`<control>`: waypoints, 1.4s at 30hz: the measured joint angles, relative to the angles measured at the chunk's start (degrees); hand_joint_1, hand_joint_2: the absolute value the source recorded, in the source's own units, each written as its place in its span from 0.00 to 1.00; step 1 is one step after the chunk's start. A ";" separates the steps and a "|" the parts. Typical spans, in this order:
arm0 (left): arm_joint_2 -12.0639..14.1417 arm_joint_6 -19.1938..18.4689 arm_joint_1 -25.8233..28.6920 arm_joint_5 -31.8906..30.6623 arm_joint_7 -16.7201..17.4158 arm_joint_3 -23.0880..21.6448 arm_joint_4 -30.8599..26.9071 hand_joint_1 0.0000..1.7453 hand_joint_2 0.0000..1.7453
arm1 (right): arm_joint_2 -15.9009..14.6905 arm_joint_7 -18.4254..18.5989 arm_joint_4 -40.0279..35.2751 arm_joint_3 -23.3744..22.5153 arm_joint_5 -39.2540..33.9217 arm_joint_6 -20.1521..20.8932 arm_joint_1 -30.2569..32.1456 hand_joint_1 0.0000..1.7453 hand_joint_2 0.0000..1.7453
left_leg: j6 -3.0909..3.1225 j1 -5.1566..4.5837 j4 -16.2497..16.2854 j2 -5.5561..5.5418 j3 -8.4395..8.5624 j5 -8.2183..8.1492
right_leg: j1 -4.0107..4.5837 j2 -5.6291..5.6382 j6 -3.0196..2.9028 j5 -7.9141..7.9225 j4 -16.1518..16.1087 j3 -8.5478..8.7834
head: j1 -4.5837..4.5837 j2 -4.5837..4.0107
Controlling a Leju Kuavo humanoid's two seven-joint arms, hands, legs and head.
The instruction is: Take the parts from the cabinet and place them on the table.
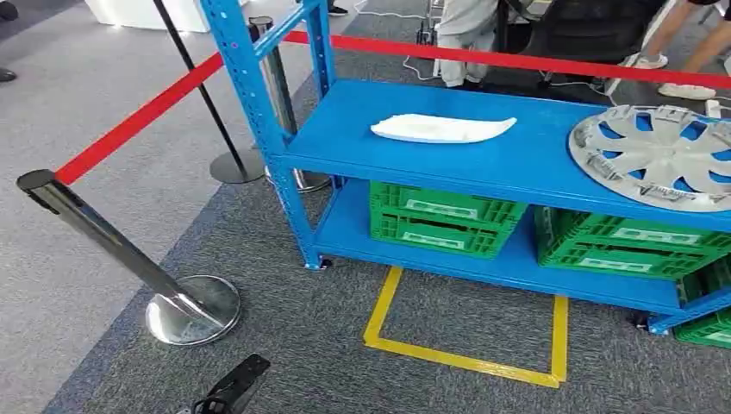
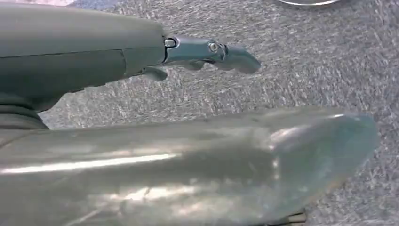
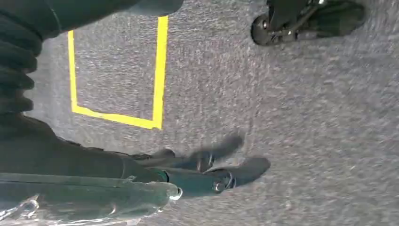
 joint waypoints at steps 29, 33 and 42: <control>0.11 -0.24 -0.04 0.02 0.17 0.00 0.00 0.00 0.00 | 0.07 0.11 0.02 -0.09 -0.04 -0.04 -0.16 0.00 1.00 | 0.18 -0.01 0.09 0.03 -0.12 0.56 | -0.55 0.09 0.86 -0.06 -0.32 0.89 | 0.07 0.00; 0.07 -0.22 -0.21 0.02 0.17 0.00 0.00 0.00 0.00 | -0.07 0.04 0.00 -0.13 -0.04 -0.07 -0.18 0.00 1.00 | -0.99 0.31 0.96 0.35 -0.19 -0.61 | -0.55 0.19 -0.69 -0.54 -0.59 1.38 | -0.22 0.00; 0.02 -0.22 0.03 0.11 0.11 0.00 0.00 0.00 0.00 | -0.07 -0.02 0.00 -0.13 0.11 -0.02 -0.09 0.00 1.00 | 0.40 -0.37 4.44 0.40 -7.50 5.85 | -0.18 0.34 -1.20 -3.12 -0.72 4.49 | -0.44 0.00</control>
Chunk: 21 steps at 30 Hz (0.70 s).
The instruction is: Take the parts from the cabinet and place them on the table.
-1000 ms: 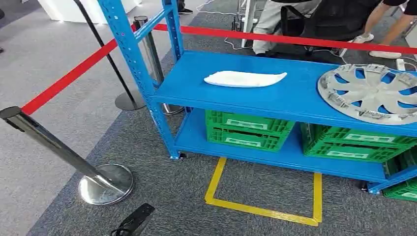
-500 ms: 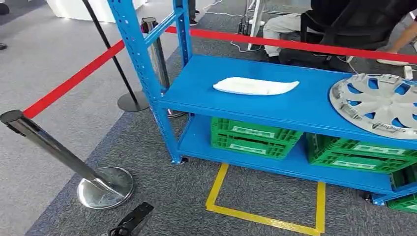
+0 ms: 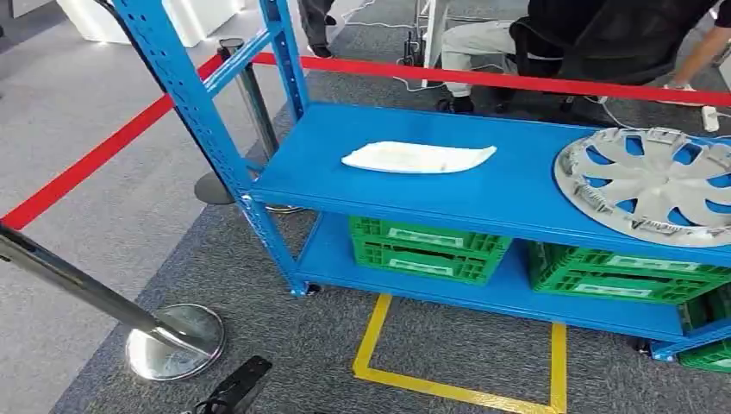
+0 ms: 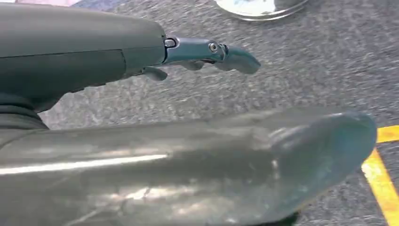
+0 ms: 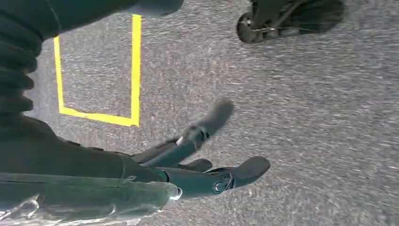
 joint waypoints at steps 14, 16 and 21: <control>-0.44 0.20 1.03 -0.15 -0.37 0.00 0.00 0.00 0.00 | -0.02 0.09 0.00 0.00 -0.09 -0.02 0.45 0.00 1.00 | 1.40 0.22 -4.86 -0.02 6.88 -3.81 | -0.01 -0.44 2.93 0.49 8.66 -7.61 | 0.37 0.00; -0.50 0.20 0.94 -0.18 -0.37 0.00 0.00 0.00 0.00 | -0.04 0.09 0.04 0.00 -0.15 0.02 0.53 0.00 1.00 | 0.67 0.16 -4.88 -0.08 8.25 -5.10 | -0.13 -0.57 3.20 4.28 0.70 -4.29 | 0.55 0.00; -0.48 0.02 0.42 -0.35 -0.31 0.00 0.00 0.00 0.00 | -0.15 -0.04 0.04 -0.02 -0.31 0.13 0.26 0.00 1.00 | -0.47 0.08 -5.35 -0.21 8.88 -6.26 | -0.11 -0.16 0.97 3.39 -0.13 -3.57 | 0.20 0.02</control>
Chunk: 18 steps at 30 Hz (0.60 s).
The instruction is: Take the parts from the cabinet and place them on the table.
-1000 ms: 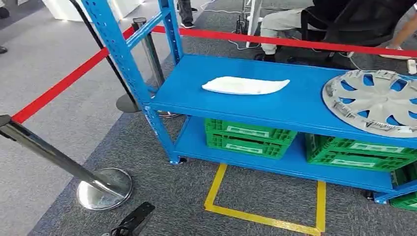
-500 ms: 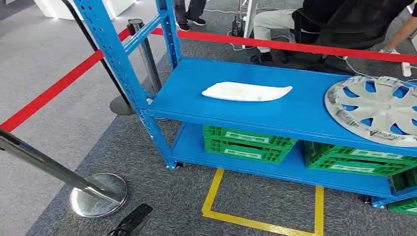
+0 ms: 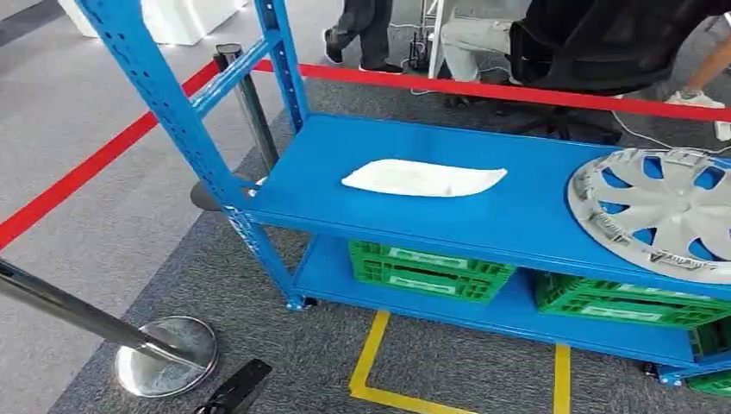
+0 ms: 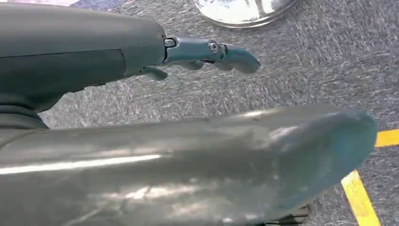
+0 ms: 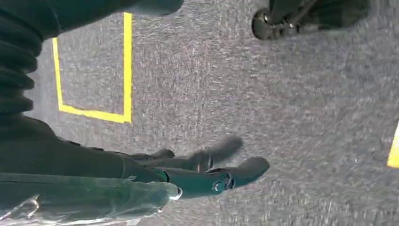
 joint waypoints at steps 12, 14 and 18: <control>0.02 -0.59 -0.88 -0.13 0.33 -0.02 0.00 0.00 0.00 | -0.02 -0.11 0.00 -0.04 0.20 0.11 -0.57 0.00 1.00 | -0.02 0.21 2.20 0.25 -7.96 6.51 | 0.28 0.37 0.41 -4.52 -0.03 4.14 | -0.26 -0.02; 0.04 -0.66 -0.81 -0.04 0.37 0.00 0.00 0.00 0.00 | -0.02 -0.09 0.00 -0.04 0.28 0.11 -0.60 0.00 1.00 | 0.51 0.05 2.15 0.09 -7.98 5.96 | 0.13 0.29 1.04 -4.82 -0.83 4.60 | -0.09 -0.02; 0.02 -0.37 -0.81 0.33 0.46 0.00 0.00 0.00 0.00 | -0.04 0.07 -0.02 -0.04 0.35 0.02 -0.75 0.00 1.00 | 1.77 0.39 1.58 0.10 -6.85 5.54 | 0.11 -0.16 1.99 -8.34 5.90 1.83 | 0.28 -0.02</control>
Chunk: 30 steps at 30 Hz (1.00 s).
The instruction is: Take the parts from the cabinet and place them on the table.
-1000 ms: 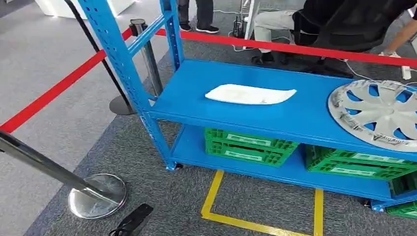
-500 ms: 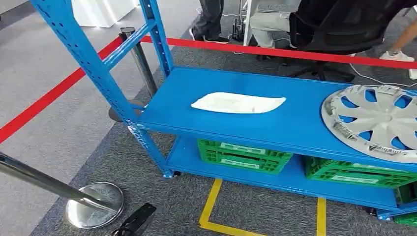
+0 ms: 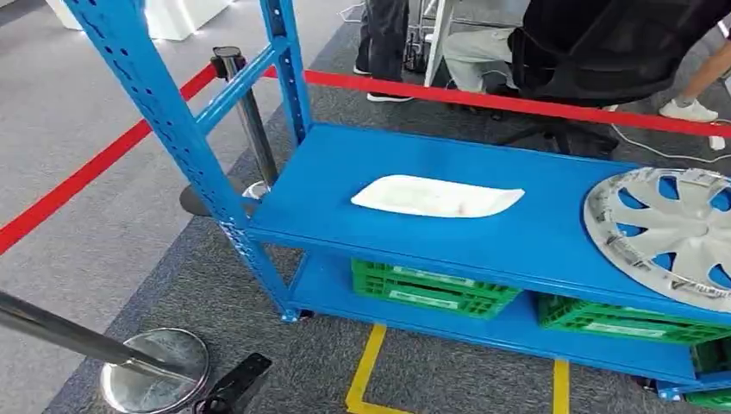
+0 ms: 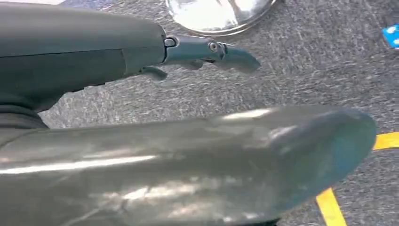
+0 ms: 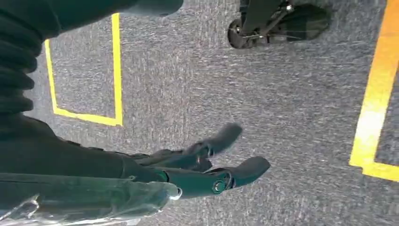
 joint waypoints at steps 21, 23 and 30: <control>-0.15 0.57 0.25 0.48 1.69 0.37 0.00 0.00 1.00 | -0.24 0.31 0.02 -0.04 0.44 -0.17 0.41 0.00 1.00 | -1.26 -0.60 -1.14 -0.23 4.71 -3.51 | 0.09 0.19 -1.50 8.44 -5.39 -2.31 | -0.15 0.00; -0.17 0.59 0.26 0.46 1.64 0.37 0.00 0.00 1.00 | -0.24 0.31 0.02 -0.04 0.44 -0.22 0.44 0.00 1.00 | -1.44 -0.59 -1.15 -0.23 4.71 -3.45 | 0.09 0.18 -1.54 8.47 -5.40 -2.30 | -0.11 0.00; -0.17 0.79 0.36 0.35 1.62 0.37 0.00 0.00 1.00 | -0.24 0.26 0.02 -0.04 0.46 -0.24 0.45 0.00 1.00 | -1.48 -0.64 -1.14 -0.23 4.71 -3.37 | 0.04 0.18 -1.58 8.71 -5.66 -2.14 | -0.13 0.00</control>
